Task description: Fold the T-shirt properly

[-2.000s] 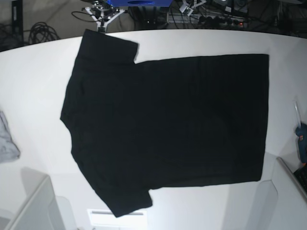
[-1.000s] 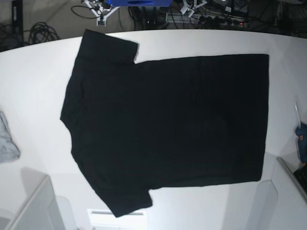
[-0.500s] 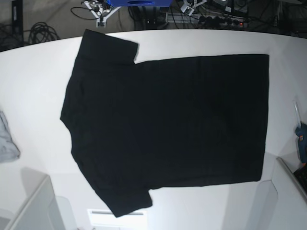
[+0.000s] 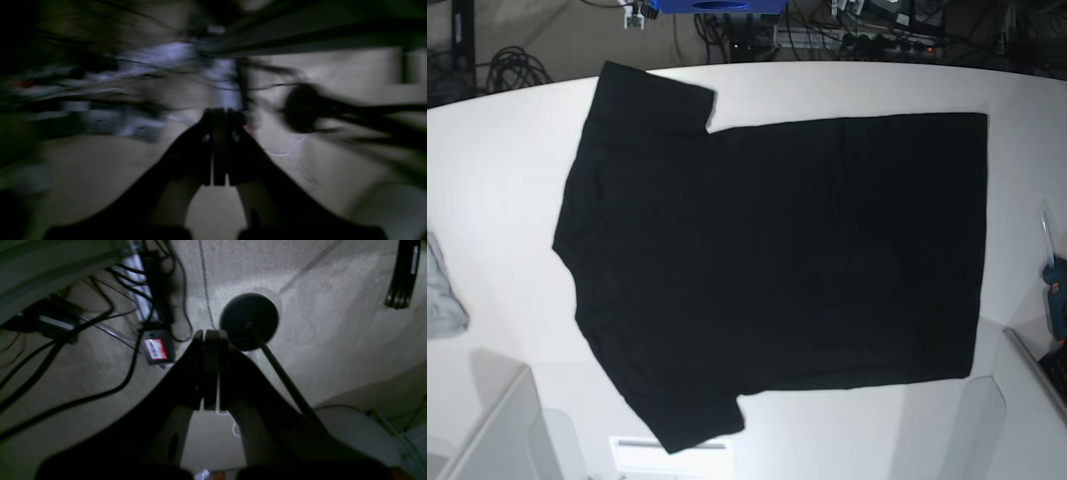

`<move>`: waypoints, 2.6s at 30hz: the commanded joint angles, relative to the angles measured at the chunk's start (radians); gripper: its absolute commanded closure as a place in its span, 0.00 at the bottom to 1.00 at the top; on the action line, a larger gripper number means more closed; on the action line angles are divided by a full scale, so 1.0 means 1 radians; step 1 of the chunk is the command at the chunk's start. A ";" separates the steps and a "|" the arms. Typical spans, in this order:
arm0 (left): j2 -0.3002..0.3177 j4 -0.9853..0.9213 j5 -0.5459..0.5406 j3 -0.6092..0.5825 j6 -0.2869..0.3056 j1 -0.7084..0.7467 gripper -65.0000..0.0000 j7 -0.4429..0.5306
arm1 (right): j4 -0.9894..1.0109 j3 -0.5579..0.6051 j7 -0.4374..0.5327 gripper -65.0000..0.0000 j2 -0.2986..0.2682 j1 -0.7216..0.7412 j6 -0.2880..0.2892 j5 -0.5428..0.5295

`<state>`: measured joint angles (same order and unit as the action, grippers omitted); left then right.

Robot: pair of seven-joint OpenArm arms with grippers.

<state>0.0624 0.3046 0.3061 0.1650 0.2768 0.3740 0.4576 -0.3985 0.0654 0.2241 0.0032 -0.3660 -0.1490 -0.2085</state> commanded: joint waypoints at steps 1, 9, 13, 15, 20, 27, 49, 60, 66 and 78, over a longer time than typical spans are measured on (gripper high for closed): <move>-0.005 0.028 0.002 -0.006 0.002 0.044 1.00 0.013 | -0.050 0.001 0.002 1.00 -0.004 -0.051 -0.005 0.001; -0.005 0.301 -0.055 -0.005 0.000 0.237 1.00 0.016 | -0.348 0.001 0.002 1.00 -0.029 -0.282 -0.005 0.001; 0.021 0.459 -0.167 -0.009 0.002 0.334 1.00 0.016 | -0.454 0.001 0.002 1.00 -0.050 -0.371 -0.005 0.001; 0.035 0.534 -0.190 -0.009 0.002 0.383 1.00 0.016 | -0.509 0.001 0.002 1.00 -0.059 -0.413 -0.005 0.001; 0.081 0.631 -0.199 -0.008 0.002 0.486 1.00 0.143 | -0.672 -0.003 -0.071 1.00 -0.065 -0.502 -0.005 0.001; 0.096 0.640 -0.199 0.001 0.002 0.575 1.00 0.312 | -0.974 0.000 -0.243 1.00 -0.090 -0.603 -0.005 0.001; 0.190 1.195 -0.638 0.006 0.002 0.883 1.00 0.384 | -1.516 -0.175 -0.331 1.00 -0.113 -0.730 -0.010 0.001; 0.301 1.284 -0.841 0.048 0.002 0.882 1.00 0.363 | -1.565 -0.120 -0.332 1.00 -0.114 -0.549 -0.004 -0.038; 0.273 1.316 -0.885 0.226 0.002 0.828 1.00 0.180 | -1.571 -0.109 -0.389 0.72 -0.122 -0.451 -0.004 -0.271; 0.238 1.313 -0.887 0.295 0.003 0.781 0.77 0.166 | -1.563 -0.117 -0.529 0.64 -0.259 -0.284 -0.005 -0.714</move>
<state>0.2943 1.6100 -0.5739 0.4519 0.2771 1.1351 0.5934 -1.9480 -0.0452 -0.3195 -0.2462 -0.6487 -0.1585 -0.9192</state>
